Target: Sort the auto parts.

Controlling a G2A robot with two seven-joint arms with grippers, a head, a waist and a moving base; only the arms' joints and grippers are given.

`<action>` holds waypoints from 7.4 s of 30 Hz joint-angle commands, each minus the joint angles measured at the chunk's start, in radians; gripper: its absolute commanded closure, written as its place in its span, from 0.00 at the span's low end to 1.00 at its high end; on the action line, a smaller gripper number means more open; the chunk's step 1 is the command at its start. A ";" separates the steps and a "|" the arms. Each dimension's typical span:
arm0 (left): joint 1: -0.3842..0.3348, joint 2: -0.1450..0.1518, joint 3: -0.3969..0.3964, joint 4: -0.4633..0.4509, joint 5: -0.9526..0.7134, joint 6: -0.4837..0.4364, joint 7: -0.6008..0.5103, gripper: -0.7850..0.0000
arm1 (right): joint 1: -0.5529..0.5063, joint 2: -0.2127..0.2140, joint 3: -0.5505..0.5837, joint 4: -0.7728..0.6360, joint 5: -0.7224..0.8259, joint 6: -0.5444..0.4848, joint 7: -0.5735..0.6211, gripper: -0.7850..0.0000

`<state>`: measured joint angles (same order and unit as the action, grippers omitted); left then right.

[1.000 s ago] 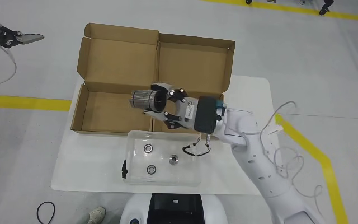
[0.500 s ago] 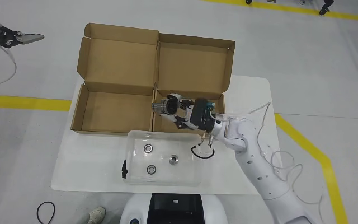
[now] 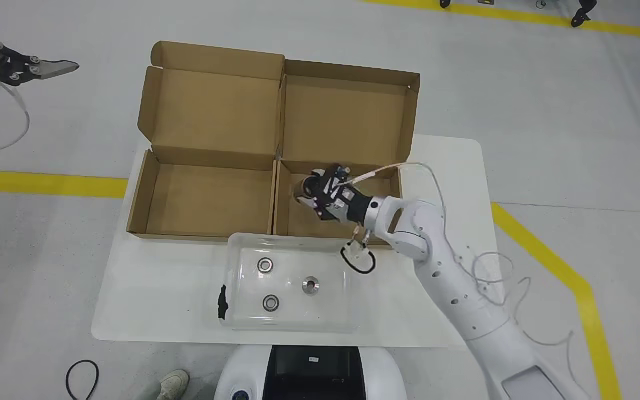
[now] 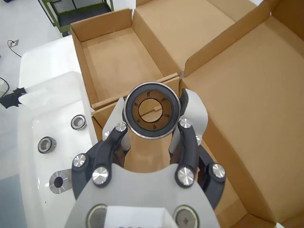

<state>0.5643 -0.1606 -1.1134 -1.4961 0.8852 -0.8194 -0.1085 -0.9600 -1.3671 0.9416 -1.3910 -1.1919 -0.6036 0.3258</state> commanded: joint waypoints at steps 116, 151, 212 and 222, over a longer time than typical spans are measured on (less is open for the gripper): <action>0.000 0.000 0.000 0.000 0.000 0.000 0.000 0.00 | -0.308 0.074 -0.168 -0.312 -0.204 0.012 0.455 0.58; 0.000 0.000 0.000 0.000 0.000 0.000 0.000 0.00 | -0.233 0.085 -0.064 -0.435 -0.069 -0.056 -0.124 1.00; 0.000 0.000 0.000 0.000 0.000 0.000 0.000 0.00 | -0.033 0.031 0.016 -0.381 -0.055 -0.017 -0.409 1.00; 0.000 0.000 0.000 0.000 0.000 0.000 0.000 0.00 | -0.068 0.040 0.061 -0.268 -0.055 0.007 -0.383 1.00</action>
<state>0.5643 -0.1606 -1.1134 -1.4961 0.8852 -0.8194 -0.1085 -1.0244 -1.3285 0.9967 -1.6678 -1.2456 -0.5980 -0.0633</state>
